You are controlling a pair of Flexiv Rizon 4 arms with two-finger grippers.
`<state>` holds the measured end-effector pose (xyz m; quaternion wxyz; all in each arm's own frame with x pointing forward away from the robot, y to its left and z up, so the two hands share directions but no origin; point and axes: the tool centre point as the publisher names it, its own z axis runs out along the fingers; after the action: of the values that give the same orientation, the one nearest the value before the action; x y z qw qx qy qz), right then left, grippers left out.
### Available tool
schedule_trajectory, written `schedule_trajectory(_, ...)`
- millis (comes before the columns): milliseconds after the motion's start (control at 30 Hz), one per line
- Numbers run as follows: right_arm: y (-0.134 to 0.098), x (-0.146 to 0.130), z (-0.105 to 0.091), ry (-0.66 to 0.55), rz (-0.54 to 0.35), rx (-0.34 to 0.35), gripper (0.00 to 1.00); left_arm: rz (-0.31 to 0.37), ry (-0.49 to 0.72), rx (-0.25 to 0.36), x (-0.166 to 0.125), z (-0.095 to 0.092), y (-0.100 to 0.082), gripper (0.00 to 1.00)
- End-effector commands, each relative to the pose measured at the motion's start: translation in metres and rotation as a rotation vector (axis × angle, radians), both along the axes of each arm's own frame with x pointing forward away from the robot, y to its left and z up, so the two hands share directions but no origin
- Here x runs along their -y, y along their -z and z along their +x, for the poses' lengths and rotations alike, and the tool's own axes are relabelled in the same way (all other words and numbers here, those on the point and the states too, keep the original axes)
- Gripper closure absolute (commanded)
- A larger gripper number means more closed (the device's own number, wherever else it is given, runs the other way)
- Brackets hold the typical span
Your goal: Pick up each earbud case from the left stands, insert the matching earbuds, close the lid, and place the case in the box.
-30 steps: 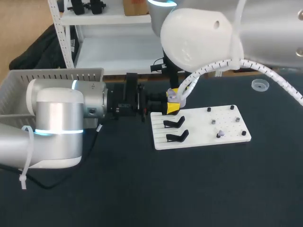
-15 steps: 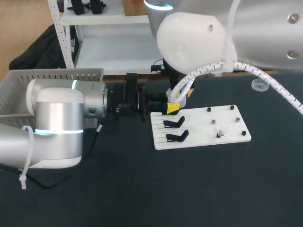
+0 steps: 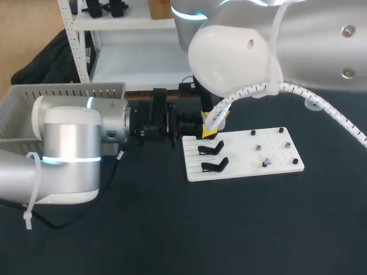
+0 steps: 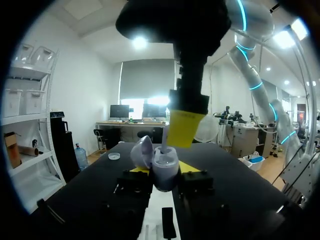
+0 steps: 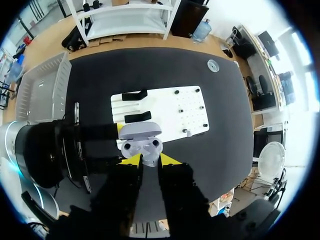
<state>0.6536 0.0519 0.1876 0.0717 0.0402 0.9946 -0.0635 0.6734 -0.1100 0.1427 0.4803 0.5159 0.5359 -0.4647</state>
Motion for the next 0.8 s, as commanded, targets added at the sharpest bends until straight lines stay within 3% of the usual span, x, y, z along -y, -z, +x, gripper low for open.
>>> schedule_trajectory(33, -0.0003, -0.0023, 0.0041, 0.004, -0.006, -0.001, 1.0, -0.002, -0.004, 0.002, 0.0005, -0.0007, 0.0006, 1.0)
schedule_trajectory(800, 0.0062, 0.0032, 0.0102, 0.035, 0.0, -0.018, 1.0, -0.002, -0.004, 0.002, 0.0005, -0.0007, 0.0006, 1.0)
